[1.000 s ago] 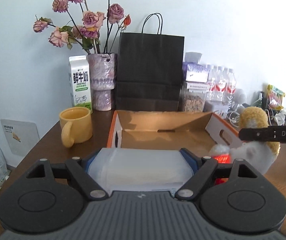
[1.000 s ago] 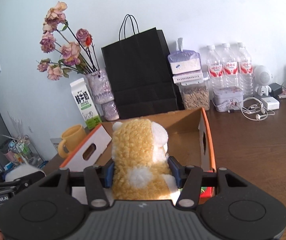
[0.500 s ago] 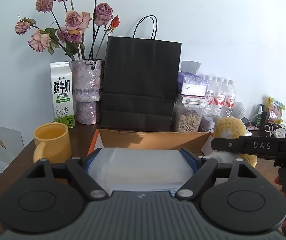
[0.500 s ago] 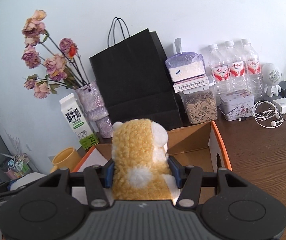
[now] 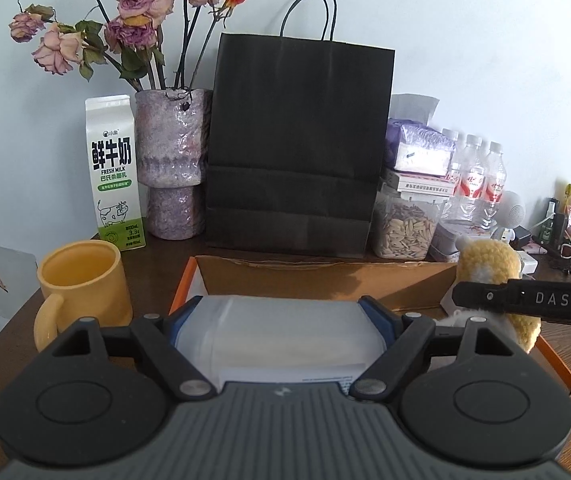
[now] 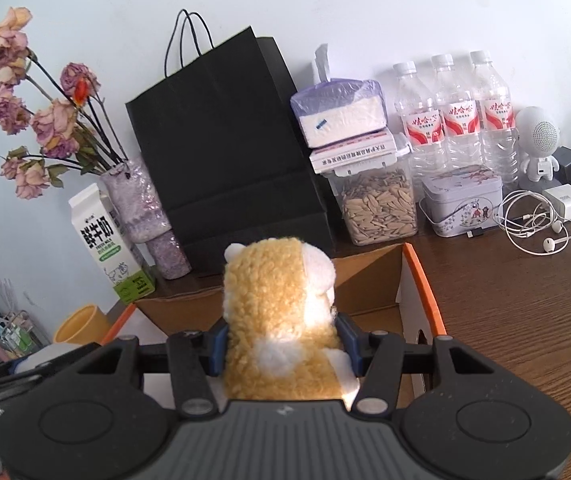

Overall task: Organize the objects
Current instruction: 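Lower the plastic box and plush toy into the red box and release both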

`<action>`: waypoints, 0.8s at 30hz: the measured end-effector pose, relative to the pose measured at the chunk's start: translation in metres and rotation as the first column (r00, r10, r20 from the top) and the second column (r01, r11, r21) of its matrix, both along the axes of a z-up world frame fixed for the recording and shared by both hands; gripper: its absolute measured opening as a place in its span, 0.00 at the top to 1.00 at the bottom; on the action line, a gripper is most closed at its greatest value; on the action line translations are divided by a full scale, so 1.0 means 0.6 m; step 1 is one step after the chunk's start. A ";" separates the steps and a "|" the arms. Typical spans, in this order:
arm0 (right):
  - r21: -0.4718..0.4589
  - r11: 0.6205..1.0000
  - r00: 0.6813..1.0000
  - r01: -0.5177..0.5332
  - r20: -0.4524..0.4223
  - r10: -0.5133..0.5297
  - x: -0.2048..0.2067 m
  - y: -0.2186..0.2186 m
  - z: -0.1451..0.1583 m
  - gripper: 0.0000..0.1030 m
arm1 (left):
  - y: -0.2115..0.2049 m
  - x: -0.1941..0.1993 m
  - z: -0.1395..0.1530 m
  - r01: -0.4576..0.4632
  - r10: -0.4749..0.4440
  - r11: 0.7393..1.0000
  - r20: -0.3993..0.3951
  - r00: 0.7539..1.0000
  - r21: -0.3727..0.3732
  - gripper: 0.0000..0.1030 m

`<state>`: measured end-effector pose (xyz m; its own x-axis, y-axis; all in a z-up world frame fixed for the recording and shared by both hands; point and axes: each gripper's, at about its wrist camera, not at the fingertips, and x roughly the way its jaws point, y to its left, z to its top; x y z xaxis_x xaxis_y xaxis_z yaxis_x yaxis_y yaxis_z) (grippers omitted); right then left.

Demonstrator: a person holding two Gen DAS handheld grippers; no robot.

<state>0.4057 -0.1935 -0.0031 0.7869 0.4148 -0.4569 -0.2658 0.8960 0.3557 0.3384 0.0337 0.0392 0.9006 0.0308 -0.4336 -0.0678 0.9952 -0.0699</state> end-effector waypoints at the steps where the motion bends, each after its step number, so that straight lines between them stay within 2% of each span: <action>1: -0.010 1.000 1.000 0.004 -0.006 -0.004 0.003 0.001 -0.003 0.49 | 0.000 0.002 -0.002 -0.001 0.001 1.000 -0.003 1.000 0.003 0.19; 4: -0.041 0.999 1.000 0.013 -0.020 -0.014 0.008 0.000 -0.011 0.47 | 0.002 0.010 -0.009 0.006 -0.006 1.000 -0.021 1.000 0.007 0.19; 6: -0.077 0.997 0.999 0.018 -0.029 -0.020 0.009 0.003 -0.013 0.41 | 0.004 0.014 -0.015 0.009 -0.010 1.000 -0.041 0.999 -0.011 0.14; 7: -0.088 0.996 0.999 0.024 -0.030 -0.027 0.009 0.005 -0.013 0.33 | 0.004 0.014 -0.016 0.008 -0.008 1.000 -0.045 0.999 -0.014 0.00; 8: -0.106 0.994 0.999 0.031 -0.033 -0.034 0.009 0.007 -0.013 0.09 | 0.005 0.013 -0.017 -0.001 0.001 1.000 -0.038 0.999 -0.014 0.00; 9: -0.124 0.991 0.999 0.039 -0.026 -0.042 0.007 0.009 -0.012 0.00 | 0.005 0.012 -0.016 -0.010 0.009 1.000 -0.038 0.999 -0.013 0.00; 13: -0.138 0.990 0.999 0.034 0.004 -0.034 -0.003 0.012 -0.007 0.00 | 0.009 0.010 -0.015 -0.026 0.025 0.999 -0.042 0.999 -0.020 0.00; 24: -0.162 0.987 1.000 0.006 0.007 -0.005 -0.009 0.019 -0.006 0.00 | 0.008 0.013 -0.019 -0.025 0.024 1.000 -0.064 0.998 -0.014 0.00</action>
<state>0.4001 -0.1821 -0.0066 0.7921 0.3312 -0.5128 -0.2621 0.9431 0.2044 0.3460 0.0383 0.0275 0.8701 0.0458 -0.4907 -0.0971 0.9921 -0.0796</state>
